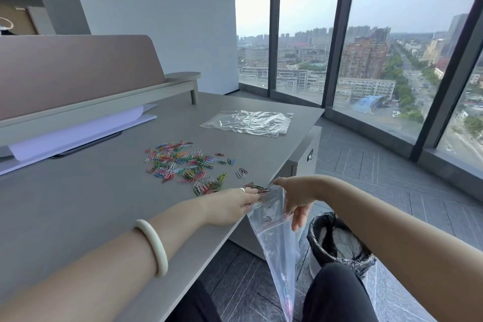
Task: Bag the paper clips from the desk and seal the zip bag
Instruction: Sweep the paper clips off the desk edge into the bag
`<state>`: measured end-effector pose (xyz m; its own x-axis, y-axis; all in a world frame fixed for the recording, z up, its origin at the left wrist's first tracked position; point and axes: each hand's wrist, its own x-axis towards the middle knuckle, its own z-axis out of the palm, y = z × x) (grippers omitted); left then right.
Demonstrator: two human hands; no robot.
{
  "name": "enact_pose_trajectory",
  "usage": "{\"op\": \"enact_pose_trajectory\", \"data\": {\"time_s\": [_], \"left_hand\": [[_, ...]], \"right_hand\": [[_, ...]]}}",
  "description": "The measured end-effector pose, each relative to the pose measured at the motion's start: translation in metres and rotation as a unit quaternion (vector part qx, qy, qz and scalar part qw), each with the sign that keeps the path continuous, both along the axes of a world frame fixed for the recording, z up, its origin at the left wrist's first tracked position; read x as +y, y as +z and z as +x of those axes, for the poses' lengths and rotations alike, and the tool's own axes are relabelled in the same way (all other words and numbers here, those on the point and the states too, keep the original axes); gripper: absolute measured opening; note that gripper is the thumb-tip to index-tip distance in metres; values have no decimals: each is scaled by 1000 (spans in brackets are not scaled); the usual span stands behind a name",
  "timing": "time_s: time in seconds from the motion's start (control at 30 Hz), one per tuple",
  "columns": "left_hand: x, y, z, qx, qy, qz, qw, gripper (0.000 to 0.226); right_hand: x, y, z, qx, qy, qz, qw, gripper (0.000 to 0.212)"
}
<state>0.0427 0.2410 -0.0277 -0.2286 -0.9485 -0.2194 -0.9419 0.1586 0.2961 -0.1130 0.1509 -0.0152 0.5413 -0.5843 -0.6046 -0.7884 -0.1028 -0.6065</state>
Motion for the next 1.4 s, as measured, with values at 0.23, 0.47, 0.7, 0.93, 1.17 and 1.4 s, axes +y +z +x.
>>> {"op": "enact_pose_trajectory", "data": {"time_s": [0.23,0.47,0.7,0.93,1.17,1.4], "left_hand": [[-17,14,18,119,87,-27,989,47],[-26,-4,13,35,83,-8,996,50],[-18,5,3,45,-15,-3,999,46],[1,20,29,-46,18,-22,999,48],[21,3,24,-97,-21,-10,995,50],[20,-13,1,-114,-14,-22,993,53]], "right_hand": [[-6,-7,2,-34,-18,-6,999,86],[-14,-13,7,-3,-44,19,999,65],[-2,-8,3,14,12,14,1000,48],[-7,-14,2,-30,6,-28,999,86],[-5,-16,-2,-23,13,-54,998,88],[0,-11,-3,-23,14,-48,998,82]]}}
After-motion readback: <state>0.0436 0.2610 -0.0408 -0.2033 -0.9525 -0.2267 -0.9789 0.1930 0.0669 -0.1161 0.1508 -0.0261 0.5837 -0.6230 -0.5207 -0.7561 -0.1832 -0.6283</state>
